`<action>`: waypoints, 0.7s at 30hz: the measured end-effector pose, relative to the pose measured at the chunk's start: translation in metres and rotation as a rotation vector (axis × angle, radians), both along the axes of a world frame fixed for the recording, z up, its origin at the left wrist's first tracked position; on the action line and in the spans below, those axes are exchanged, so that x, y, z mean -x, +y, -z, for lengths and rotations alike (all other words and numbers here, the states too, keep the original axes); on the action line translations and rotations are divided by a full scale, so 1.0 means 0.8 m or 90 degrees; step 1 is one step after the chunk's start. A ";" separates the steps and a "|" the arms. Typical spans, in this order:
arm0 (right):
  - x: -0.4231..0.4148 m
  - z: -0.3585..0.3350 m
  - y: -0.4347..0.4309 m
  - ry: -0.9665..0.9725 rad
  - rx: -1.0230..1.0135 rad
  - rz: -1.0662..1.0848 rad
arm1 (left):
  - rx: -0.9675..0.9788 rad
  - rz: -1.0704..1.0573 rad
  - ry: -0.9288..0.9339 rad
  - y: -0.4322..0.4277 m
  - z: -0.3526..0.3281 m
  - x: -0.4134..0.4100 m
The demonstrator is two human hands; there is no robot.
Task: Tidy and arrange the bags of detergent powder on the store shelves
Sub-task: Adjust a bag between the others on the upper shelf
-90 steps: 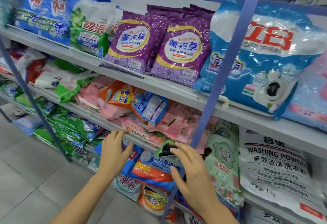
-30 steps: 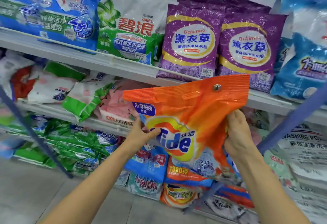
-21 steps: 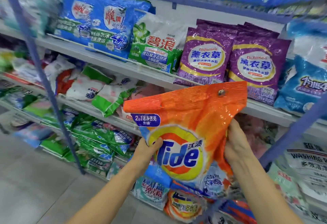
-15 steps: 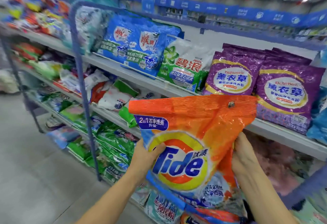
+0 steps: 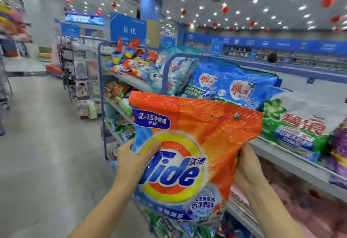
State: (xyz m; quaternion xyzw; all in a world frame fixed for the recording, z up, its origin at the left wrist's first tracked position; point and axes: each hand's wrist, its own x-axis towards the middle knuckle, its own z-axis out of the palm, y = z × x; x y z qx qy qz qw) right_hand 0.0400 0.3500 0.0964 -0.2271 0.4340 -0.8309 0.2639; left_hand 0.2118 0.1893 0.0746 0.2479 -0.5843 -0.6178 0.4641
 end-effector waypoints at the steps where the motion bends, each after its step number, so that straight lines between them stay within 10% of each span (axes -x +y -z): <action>1: 0.001 0.003 -0.030 -0.005 0.011 -0.007 | 0.003 -0.009 0.001 -0.026 -0.006 -0.005; 21: -0.008 0.052 -0.549 -0.041 0.026 -0.222 | -0.042 -0.180 0.029 -0.505 -0.048 -0.033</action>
